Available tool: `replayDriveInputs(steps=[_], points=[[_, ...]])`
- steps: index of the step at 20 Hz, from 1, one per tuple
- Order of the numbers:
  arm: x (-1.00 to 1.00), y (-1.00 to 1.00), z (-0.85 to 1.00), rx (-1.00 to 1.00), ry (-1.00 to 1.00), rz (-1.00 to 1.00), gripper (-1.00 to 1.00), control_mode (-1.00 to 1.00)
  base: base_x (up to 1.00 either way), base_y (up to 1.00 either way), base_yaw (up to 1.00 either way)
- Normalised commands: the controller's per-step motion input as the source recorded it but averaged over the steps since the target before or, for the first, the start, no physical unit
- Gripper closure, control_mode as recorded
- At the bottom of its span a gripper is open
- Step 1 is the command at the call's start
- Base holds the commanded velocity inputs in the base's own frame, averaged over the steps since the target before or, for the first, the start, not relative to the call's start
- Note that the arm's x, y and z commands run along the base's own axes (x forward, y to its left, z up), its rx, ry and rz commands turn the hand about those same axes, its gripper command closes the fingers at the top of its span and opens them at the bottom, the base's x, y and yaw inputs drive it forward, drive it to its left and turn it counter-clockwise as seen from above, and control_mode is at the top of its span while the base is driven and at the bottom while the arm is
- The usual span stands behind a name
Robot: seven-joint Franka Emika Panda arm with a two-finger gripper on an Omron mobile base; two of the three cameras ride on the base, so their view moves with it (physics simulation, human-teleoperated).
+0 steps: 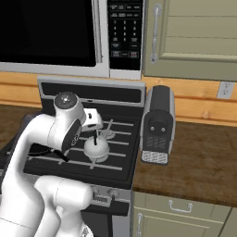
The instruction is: Pick the kettle from the counter and place it on a stove burner. Then turn the burner on.
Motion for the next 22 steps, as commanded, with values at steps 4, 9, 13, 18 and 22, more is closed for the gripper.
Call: replayDriveInputs(steps=[4,9,13,18,22], points=[[-1.0,-0.36,0.05,0.02,-0.07,-0.11,-1.0,-1.0,0.0,0.0,0.0],[-1.0,-0.59,-0.14,0.0,-0.04,-0.14,-1.0,-1.0,0.0,0.0,0.0],[-1.0,-0.96,-0.6,0.0,-0.1,-0.14,-1.0,-1.0,0.0,0.0,0.0],[-1.0,-1.0,-0.91,0.0,-0.12,-0.07,-1.0,-1.0,0.0,0.0,0.0],[-0.94,-0.98,-1.0,0.0,-0.14,0.0,-1.0,-1.0,0.0,0.0,0.0]])
